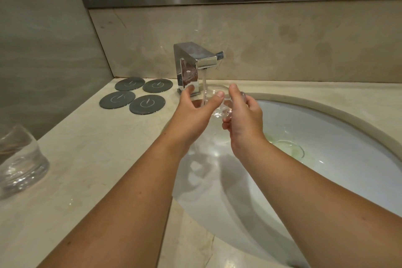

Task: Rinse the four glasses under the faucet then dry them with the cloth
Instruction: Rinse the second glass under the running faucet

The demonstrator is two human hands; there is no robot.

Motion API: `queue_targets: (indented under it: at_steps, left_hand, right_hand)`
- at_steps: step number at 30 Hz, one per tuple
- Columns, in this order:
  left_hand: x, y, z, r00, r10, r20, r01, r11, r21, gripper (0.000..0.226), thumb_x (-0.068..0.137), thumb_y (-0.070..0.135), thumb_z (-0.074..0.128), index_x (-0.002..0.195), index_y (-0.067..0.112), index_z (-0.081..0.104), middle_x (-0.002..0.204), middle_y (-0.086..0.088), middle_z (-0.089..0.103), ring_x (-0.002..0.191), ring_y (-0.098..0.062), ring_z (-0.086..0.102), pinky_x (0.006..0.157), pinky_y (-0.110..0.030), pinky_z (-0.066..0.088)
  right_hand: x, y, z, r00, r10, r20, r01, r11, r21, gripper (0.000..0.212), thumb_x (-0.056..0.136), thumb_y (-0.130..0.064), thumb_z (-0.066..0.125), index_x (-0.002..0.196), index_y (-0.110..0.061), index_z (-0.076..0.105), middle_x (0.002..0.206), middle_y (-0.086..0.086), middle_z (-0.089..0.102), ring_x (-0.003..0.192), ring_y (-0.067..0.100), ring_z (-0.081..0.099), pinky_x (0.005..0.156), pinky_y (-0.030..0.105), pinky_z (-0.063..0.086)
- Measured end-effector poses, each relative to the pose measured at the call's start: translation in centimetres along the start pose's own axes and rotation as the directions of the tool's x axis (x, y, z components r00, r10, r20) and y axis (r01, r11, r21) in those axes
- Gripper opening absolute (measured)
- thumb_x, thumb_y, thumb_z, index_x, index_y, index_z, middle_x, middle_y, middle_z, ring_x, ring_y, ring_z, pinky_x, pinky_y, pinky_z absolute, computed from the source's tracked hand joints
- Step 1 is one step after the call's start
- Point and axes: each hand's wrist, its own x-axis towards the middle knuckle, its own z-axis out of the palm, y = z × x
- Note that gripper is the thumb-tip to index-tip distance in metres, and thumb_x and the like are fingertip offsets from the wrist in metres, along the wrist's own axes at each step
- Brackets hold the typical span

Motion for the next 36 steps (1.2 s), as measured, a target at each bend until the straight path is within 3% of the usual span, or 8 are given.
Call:
queue_targets:
  at_steps: [5,11,16,22,27,31,34,36]
  left_hand:
    - [0.4,-0.3,-0.1,0.998,-0.052,-0.046,0.051,0.998,-0.035,0.083,0.089,0.065,0.068,0.159,0.032,0.037,0.146,-0.001,0.061,0.14,-0.021,0.056,0.12,-0.052,0.044]
    - [0.9,-0.7,-0.1,0.99,-0.138,-0.034,0.138,0.99,-0.007,0.063,0.104,0.053,0.054,0.161,0.032,0.036,0.15,-0.002,0.057,0.135,-0.026,0.058,0.108,-0.044,0.05]
    - [1.1,-0.7,-0.3,0.978,-0.2,-0.052,0.199,0.98,-0.024,0.035,0.11,0.036,0.043,0.14,0.022,0.054,0.103,0.005,0.062,0.098,-0.023,0.058,0.091,-0.04,0.049]
    - [0.7,-0.6,-0.3,0.968,-0.248,-0.033,0.247,0.969,-0.023,0.037,0.106,0.044,0.046,0.138,0.027,0.056,0.113,-0.001,0.062,0.098,-0.025,0.065,0.09,-0.042,0.055]
    - [0.6,-0.3,-0.4,0.958,-0.285,-0.024,0.281,0.954,-0.107,0.036,0.11,0.038,0.042,0.139,0.022,0.057,0.116,-0.004,0.059,0.097,-0.027,0.063,0.087,-0.04,0.053]
    - [0.2,0.0,-0.3,0.957,-0.29,0.024,0.29,0.951,-0.109,0.043,0.104,0.054,0.054,0.139,0.028,0.057,0.113,-0.001,0.059,0.099,-0.026,0.065,0.086,-0.038,0.054]
    - [0.2,0.0,-0.3,0.965,-0.252,0.076,0.261,0.955,-0.139,0.05,0.099,0.061,0.062,0.139,0.032,0.057,0.115,0.002,0.063,0.103,-0.023,0.067,0.087,-0.036,0.054]
    - [0.1,0.2,-0.3,0.972,-0.216,0.093,0.229,0.96,-0.163,0.054,0.098,0.061,0.066,0.141,0.03,0.057,0.12,0.001,0.065,0.102,-0.02,0.067,0.086,-0.036,0.055]
  right_hand:
    - [-0.7,0.0,0.0,0.99,-0.14,-0.013,0.135,0.973,-0.185,0.048,0.084,-0.059,0.083,0.114,-0.029,0.061,0.105,-0.01,0.071,0.092,0.012,0.067,0.084,0.03,0.053]
    - [-1.3,-0.3,0.0,0.962,-0.27,0.048,0.271,0.91,-0.314,0.051,0.081,-0.052,0.088,0.117,-0.032,0.059,0.105,-0.018,0.067,0.098,0.001,0.064,0.077,0.01,0.044]
    - [-1.6,-0.4,-0.1,0.925,-0.362,0.112,0.375,0.835,-0.401,0.059,0.078,-0.049,0.09,0.124,-0.031,0.059,0.112,-0.015,0.065,0.1,0.005,0.061,0.072,0.0,0.039]
    - [-1.3,-0.4,-0.2,0.932,-0.348,0.096,0.358,0.857,-0.37,0.059,0.079,-0.048,0.09,0.126,-0.03,0.06,0.107,-0.019,0.061,0.102,0.006,0.06,0.071,-0.001,0.038]
    - [-1.5,-0.2,0.0,0.922,-0.362,0.14,0.388,0.834,-0.393,0.058,0.079,-0.048,0.091,0.126,-0.033,0.059,0.113,-0.015,0.065,0.107,0.008,0.063,0.079,0.004,0.042]
    - [-1.1,-0.1,-0.1,0.972,-0.232,0.035,0.231,0.926,-0.298,0.052,0.082,-0.059,0.084,0.12,-0.034,0.06,0.116,-0.007,0.07,0.11,0.017,0.068,0.095,0.032,0.054]
    - [-0.8,0.0,0.0,0.997,-0.069,-0.024,0.063,0.977,-0.203,0.061,0.077,-0.072,0.079,0.118,-0.032,0.061,0.111,0.0,0.076,0.11,0.028,0.072,0.088,0.043,0.055]
    - [-0.7,0.0,0.0,0.999,-0.002,-0.043,-0.005,0.985,-0.17,0.066,0.079,-0.073,0.078,0.123,-0.026,0.062,0.098,-0.001,0.077,0.094,0.027,0.071,0.075,0.039,0.054]
